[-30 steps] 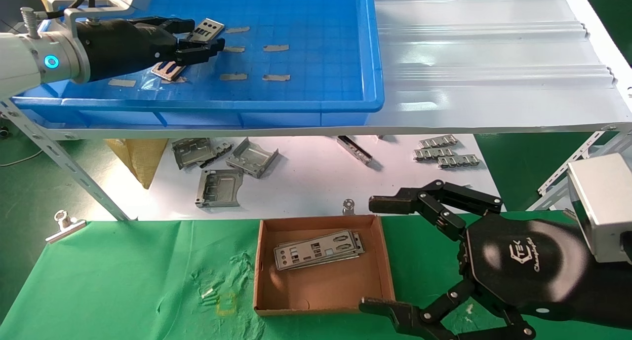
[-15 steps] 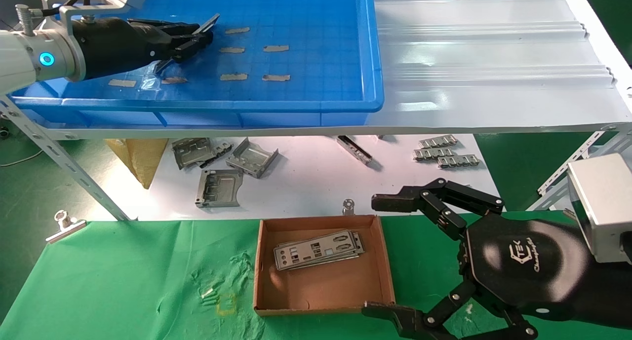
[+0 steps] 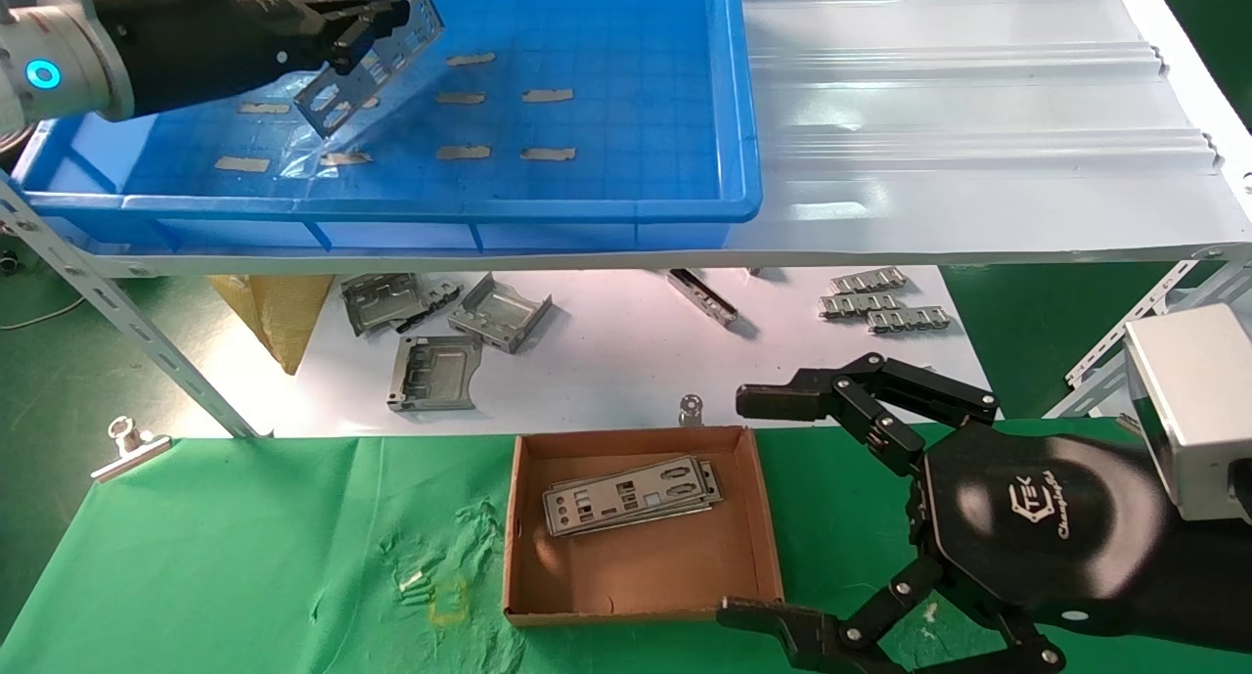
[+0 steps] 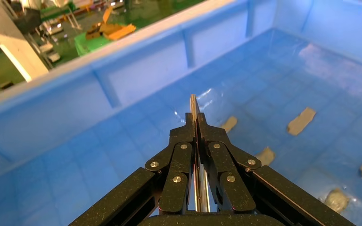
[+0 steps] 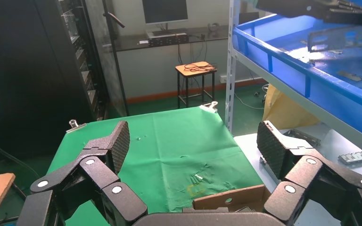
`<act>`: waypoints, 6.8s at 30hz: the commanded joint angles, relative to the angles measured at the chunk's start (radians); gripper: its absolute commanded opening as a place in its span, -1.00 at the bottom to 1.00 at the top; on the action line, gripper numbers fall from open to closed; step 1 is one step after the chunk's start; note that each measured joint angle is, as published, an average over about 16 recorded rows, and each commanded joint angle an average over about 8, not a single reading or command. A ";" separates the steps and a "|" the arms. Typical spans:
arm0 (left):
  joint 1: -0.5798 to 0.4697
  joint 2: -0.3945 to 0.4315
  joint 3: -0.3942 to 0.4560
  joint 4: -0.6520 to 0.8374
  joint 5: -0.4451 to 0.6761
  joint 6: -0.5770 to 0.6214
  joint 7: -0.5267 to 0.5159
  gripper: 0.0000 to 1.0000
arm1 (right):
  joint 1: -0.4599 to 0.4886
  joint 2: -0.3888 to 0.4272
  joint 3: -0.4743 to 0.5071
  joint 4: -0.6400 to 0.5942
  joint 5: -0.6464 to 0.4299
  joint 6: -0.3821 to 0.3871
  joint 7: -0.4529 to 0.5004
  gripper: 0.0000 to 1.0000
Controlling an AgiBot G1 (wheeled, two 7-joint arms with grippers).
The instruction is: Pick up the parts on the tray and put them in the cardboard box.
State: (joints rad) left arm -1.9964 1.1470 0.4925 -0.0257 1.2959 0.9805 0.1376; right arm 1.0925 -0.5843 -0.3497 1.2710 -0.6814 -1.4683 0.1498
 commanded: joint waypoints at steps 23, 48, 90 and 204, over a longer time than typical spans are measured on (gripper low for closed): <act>-0.036 -0.026 -0.026 -0.018 -0.039 0.150 0.057 -1.00 | 0.000 0.000 0.000 0.000 0.000 0.000 0.000 1.00; 0.133 -0.169 0.075 -0.532 -0.242 0.626 -0.016 -1.00 | 0.000 0.000 -0.001 0.000 0.001 0.000 0.000 1.00; 0.761 -0.061 0.298 -1.015 0.018 -0.189 0.083 -1.00 | 0.000 0.001 -0.001 0.000 0.001 0.001 -0.001 1.00; 0.921 -0.530 -0.208 -1.255 -0.564 0.511 -0.320 1.00 | 0.001 0.001 -0.003 -0.001 0.002 0.001 -0.002 1.00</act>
State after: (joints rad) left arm -1.0753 0.6203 0.2888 -1.2778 0.7327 1.4892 -0.1785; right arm 1.0931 -0.5831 -0.3525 1.2703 -0.6791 -1.4672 0.1482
